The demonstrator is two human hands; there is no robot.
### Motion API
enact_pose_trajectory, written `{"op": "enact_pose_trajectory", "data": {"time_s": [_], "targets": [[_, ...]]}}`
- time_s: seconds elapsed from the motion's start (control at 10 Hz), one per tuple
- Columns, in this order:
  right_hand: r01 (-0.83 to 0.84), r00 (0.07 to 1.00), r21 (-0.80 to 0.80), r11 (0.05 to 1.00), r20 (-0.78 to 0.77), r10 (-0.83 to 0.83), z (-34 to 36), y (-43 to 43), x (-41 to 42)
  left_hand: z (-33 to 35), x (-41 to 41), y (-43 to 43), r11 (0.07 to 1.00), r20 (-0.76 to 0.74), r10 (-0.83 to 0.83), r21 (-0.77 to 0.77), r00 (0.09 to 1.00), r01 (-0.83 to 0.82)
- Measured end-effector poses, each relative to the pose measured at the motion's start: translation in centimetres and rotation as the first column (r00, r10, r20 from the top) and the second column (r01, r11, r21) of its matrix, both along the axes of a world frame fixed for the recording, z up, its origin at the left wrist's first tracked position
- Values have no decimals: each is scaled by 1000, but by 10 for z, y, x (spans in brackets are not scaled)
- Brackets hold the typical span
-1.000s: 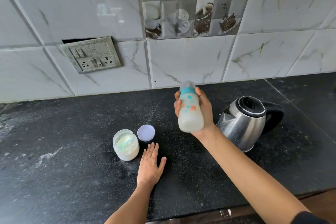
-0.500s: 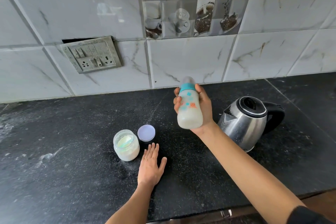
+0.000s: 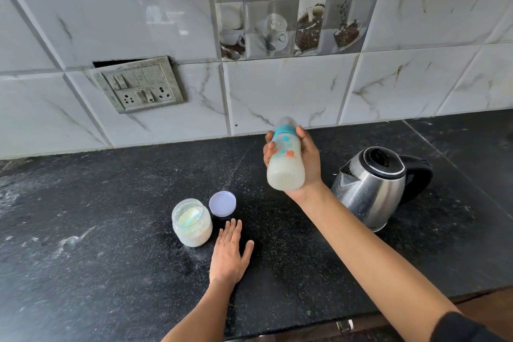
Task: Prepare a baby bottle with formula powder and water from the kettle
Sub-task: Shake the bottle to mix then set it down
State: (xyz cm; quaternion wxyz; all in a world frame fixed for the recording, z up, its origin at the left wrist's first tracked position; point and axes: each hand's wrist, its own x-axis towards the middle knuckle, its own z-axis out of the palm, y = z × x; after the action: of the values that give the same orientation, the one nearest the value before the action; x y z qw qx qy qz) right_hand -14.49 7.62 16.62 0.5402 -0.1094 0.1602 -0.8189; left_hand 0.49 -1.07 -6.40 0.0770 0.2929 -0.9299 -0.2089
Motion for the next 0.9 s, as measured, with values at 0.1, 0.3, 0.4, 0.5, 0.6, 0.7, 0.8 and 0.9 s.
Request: {"op": "enact_pose_trajectory", "data": {"time_s": [0.1,0.3,0.4,0.5,0.6,0.7,0.8,0.9], "targets": [[-34,996,24,999,-85,36,-5,3,4,0,1,0,1000,-5,7,-2,1000,-7],[14,994,-10,1000,106,-13,2,3,-5,2,0,1,1000,-15,1,-3,1000,-1],[-34,998,14,999,-48,35,-4,3,1,2,0,0,1000,-8,3,-14,1000,-3],[-4,1000,17,1000,-23,5,-1,1,-2,1,0,0,1000,-2,1,-16,1000,-1],[-25,996,-19,1000,87,26,-2,3,-4,1,0,1,1000,-13,9,3,1000,-9],[-52,987,18,998,-153,54,-3,5,3,1,-1,1,1000,-7,7,-7,1000,-7],[-25,1000,4,1000,10,25,-1,5,-3,2,0,1,1000,-10,7,-7,1000,-7],[-42,999,-5,999,24,43,-6,7,-3,2,0,1,1000,-13,10,1,1000,-10]]}}
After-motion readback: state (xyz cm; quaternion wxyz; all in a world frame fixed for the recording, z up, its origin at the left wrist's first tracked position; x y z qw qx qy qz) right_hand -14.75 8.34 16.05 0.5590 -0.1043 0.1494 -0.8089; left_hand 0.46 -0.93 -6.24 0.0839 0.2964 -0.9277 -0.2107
